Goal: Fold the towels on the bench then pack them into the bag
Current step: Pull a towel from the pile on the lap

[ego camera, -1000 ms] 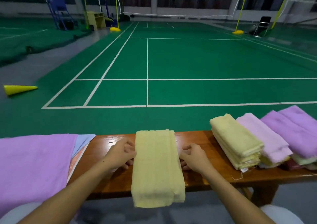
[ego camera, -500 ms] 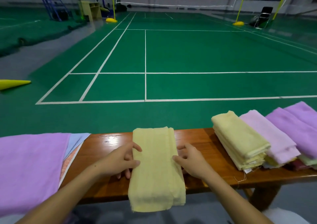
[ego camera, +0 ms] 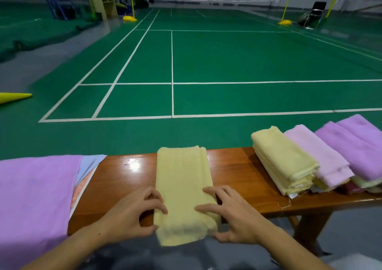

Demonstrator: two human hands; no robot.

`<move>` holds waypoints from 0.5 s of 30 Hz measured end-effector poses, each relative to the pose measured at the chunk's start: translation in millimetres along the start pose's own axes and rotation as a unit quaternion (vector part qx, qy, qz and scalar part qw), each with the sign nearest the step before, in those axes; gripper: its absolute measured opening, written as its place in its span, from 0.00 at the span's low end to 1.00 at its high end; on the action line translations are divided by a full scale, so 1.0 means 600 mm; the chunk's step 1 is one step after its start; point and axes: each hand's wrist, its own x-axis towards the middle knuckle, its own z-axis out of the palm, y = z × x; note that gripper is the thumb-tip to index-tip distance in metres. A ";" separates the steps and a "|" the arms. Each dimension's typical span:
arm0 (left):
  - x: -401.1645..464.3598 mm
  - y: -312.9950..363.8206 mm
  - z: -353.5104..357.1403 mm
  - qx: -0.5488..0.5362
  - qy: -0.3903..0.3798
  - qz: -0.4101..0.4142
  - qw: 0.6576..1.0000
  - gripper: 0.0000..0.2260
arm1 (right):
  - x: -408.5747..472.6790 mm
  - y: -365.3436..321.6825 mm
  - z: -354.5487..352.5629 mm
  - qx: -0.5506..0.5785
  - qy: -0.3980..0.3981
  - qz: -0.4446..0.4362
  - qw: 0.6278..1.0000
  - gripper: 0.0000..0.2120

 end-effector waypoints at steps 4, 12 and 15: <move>0.004 -0.003 0.019 0.136 -0.012 0.051 0.989 0.26 | -0.003 0.003 0.018 -0.080 0.004 -0.006 0.997 0.43; 0.007 0.007 0.038 0.161 0.089 0.095 0.978 0.17 | 0.015 0.012 0.053 -0.135 0.080 -0.008 0.988 0.36; 0.009 0.011 0.040 0.130 0.142 0.114 0.975 0.09 | 0.017 0.011 0.058 -0.117 0.129 -0.022 0.984 0.26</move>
